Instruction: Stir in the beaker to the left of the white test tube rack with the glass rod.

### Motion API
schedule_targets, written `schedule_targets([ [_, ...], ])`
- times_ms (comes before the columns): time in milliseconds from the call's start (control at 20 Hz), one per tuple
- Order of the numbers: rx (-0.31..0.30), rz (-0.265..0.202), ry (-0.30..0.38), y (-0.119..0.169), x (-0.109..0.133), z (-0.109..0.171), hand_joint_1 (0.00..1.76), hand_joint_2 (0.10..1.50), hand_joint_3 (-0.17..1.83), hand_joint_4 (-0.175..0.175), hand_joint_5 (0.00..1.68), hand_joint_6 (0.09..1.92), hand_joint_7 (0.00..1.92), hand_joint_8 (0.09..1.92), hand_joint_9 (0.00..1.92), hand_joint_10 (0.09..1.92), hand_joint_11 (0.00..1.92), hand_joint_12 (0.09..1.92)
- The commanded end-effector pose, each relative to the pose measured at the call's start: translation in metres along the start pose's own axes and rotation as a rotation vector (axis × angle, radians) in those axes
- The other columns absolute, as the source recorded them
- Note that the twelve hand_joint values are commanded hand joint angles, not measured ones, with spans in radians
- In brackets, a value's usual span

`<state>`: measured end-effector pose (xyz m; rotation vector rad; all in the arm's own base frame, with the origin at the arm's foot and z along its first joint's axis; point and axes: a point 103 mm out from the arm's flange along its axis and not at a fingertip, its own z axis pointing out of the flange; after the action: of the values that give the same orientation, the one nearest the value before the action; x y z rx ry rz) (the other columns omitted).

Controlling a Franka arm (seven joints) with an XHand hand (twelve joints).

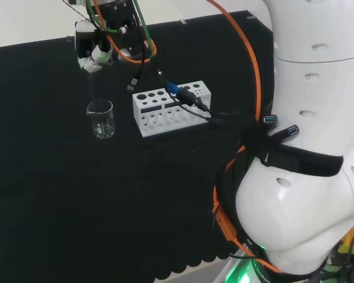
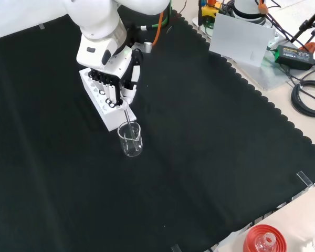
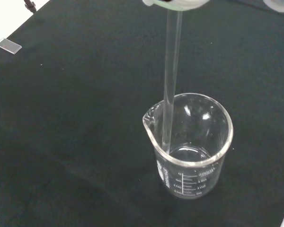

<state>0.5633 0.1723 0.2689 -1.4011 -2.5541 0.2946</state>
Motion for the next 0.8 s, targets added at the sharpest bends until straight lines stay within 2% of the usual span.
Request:
schedule_targets([
  [50, 0.002, -0.004, -0.008, 0.003, 0.004, -0.002, 1.31, 1.07, -0.17, -0.175, 1.24, 0.56, 1.29, 0.58, 1.66, 0.49, 1.51, 0.73],
  [200, -0.011, -0.001, 0.007, -0.002, -0.002, -0.004, 1.31, 1.07, -0.17, -0.175, 1.24, 0.56, 1.29, 0.58, 1.66, 0.49, 1.51, 0.73],
  [400, -0.011, 0.007, -0.008, -0.004, -0.002, -0.007, 1.31, 1.07, -0.17, -0.175, 1.24, 0.56, 1.29, 0.58, 1.66, 0.49, 1.51, 0.73],
  [600, -0.038, 0.008, -0.012, -0.017, -0.006, -0.010, 1.31, 1.07, -0.17, -0.175, 1.24, 0.56, 1.29, 0.58, 1.66, 0.49, 1.51, 0.73],
  [800, -0.026, 0.010, -0.018, -0.018, -0.004, -0.012, 1.31, 1.07, -0.17, -0.175, 1.24, 0.56, 1.29, 0.58, 1.66, 0.49, 1.51, 0.73],
])
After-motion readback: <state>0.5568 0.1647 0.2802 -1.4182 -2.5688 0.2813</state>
